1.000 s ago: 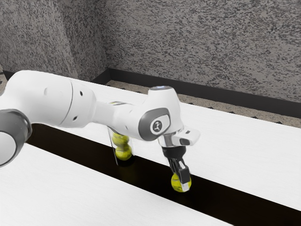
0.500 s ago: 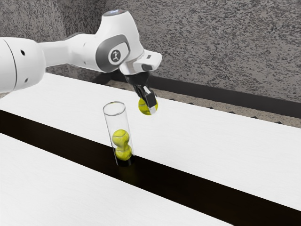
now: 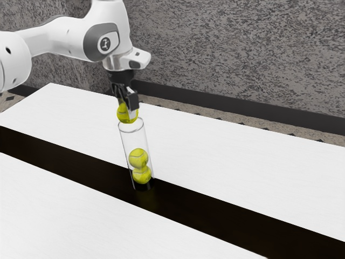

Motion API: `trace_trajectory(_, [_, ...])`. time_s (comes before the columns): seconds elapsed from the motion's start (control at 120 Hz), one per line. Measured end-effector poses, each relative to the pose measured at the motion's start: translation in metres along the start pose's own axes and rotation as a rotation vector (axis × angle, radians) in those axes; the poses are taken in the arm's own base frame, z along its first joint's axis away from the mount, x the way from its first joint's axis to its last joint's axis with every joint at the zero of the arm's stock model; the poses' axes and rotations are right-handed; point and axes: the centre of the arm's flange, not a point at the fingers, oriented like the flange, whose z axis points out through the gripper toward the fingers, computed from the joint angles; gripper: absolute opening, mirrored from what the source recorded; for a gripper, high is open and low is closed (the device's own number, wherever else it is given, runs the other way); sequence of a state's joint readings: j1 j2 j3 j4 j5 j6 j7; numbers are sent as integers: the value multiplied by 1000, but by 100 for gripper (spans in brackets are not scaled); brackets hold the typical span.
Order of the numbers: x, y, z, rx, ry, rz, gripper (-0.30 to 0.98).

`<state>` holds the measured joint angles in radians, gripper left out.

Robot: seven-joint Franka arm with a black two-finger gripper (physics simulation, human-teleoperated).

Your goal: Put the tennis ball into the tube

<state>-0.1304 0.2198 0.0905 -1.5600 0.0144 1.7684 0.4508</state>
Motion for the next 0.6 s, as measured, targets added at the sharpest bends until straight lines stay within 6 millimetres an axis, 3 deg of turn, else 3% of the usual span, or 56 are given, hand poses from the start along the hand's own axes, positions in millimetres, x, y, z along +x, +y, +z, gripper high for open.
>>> trace_trajectory(0.2, [-2, 4, -1, 1, -25, 14, 61])
trace_trajectory(0.383, [-4, 18, -52, 25, 33, 40, 65])
trace_trajectory(0.6, [0, 41, -62, 46, 12, 88, 67])
